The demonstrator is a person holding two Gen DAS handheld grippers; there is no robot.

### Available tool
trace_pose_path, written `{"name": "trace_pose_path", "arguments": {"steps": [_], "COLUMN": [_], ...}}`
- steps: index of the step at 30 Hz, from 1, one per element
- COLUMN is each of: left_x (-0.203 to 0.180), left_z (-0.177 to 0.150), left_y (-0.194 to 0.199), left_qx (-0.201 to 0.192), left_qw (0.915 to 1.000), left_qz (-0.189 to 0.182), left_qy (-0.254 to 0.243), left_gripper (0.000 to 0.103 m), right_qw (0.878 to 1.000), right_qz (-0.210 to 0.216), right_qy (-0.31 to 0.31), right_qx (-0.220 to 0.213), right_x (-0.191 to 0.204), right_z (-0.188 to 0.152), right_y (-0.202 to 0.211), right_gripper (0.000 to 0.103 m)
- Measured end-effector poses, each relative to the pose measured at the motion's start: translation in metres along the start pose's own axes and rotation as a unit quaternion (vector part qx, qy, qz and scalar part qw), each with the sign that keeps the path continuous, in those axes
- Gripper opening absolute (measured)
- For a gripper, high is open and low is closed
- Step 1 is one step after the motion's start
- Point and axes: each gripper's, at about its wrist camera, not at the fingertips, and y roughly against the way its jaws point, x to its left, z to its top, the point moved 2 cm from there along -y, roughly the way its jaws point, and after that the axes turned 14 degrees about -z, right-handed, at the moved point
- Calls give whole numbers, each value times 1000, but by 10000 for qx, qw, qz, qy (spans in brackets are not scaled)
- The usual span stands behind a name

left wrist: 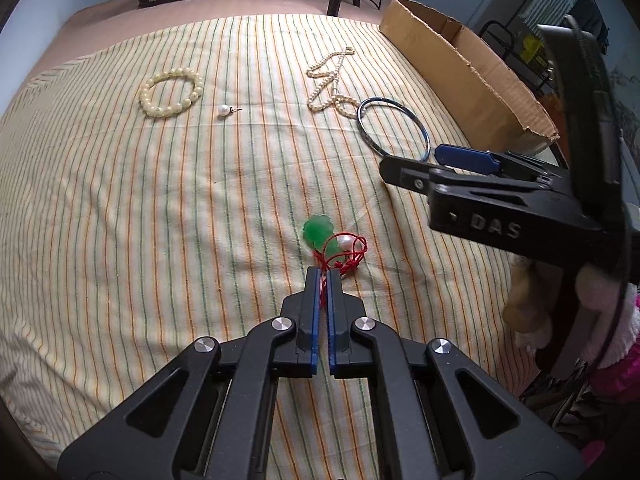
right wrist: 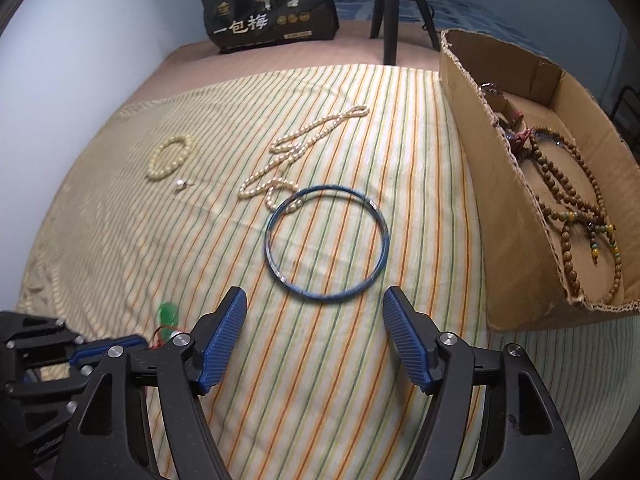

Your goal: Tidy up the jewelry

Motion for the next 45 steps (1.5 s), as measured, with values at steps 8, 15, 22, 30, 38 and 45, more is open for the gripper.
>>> {"name": "trace_pose_path", "arguments": {"steps": [8,15,22,30,38,45], "left_x": [0,1,2,9,-2,-6], "left_z": [1,1,4,12,3,2], "left_y": [3,8,17,30,9,-10], "left_qx": [-49,-139,-292,-555,-177,67], "left_qw": [10000,9999,9995,9983,9998,9999], "left_qz": [-10,6,28,-13,-109,40], "left_qy": [28,48,83,195,-13,-121], "left_gripper": [0,0,0,0,30,33], "right_qw": [9994,9985,9989,9984,9976,9979], "right_qz": [-294,-478,-332,-168,-185,-191], "right_qy": [-121,-10,120,353,472,451], "right_qx": [-164,-258,-303,-406,-474,-414], "right_x": [2,6,2,3,2,-3], "right_z": [12,20,16,13,11,8], "right_y": [-11,-16,-8,12,21,18], "right_gripper": [72,72,68,68,68,68]}}
